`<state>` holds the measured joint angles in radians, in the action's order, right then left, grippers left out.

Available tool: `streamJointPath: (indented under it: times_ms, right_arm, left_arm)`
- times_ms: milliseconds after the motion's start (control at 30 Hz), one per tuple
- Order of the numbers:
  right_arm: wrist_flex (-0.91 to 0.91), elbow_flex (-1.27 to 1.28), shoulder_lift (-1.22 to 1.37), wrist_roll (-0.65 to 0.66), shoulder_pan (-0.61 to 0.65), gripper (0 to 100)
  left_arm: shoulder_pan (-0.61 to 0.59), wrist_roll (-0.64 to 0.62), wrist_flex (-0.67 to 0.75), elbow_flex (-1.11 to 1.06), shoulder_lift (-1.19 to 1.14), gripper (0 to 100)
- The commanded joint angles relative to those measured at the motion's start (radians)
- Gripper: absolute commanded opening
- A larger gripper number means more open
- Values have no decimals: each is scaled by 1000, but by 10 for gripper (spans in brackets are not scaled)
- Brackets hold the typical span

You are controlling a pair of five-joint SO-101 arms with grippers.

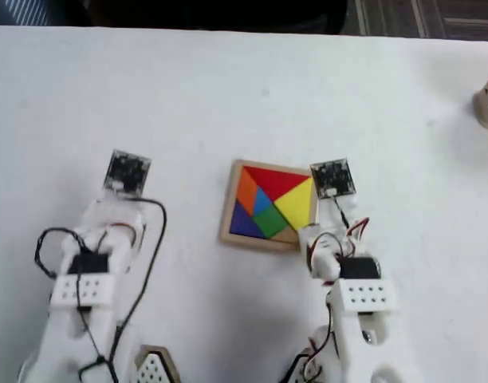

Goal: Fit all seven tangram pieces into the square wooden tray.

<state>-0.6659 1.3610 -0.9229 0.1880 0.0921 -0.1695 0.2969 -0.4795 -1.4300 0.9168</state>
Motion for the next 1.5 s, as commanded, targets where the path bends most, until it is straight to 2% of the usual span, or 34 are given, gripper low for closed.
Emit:
streamJointPath:
  times_ms: [0, 333, 567, 667, 767, 967, 1100, 1467]
  right_arm:
    - [21, 15, -38, -3, -7, 21]
    - [13, 152, -116, -6, -7, 19]
    - [2, 261, -294, -6, -16, 18]
    - [-53, 292, -398, -6, -16, 18]
    - [-200, 301, -512, -6, -16, 18]
    - [-556, 307, -757, -6, -15, 20]
    - [-610, 330, -892, -6, -12, 19]
    - [-602, 330, -875, -6, -10, 19]
  left_arm:
    - [-13, 11, -54, -54, 142, 20]
    - [-15, 15, -310, -210, 490, 20]
    - [-15, 15, -574, -236, 739, 20]
    - [-13, 15, -647, -261, 842, 20]
    - [-5, 12, -706, -262, 917, 20]
    - [4, 15, -724, -262, 909, 20]
    - [2, 14, -779, -262, 909, 20]
    - [-2, 15, -806, -262, 911, 20]
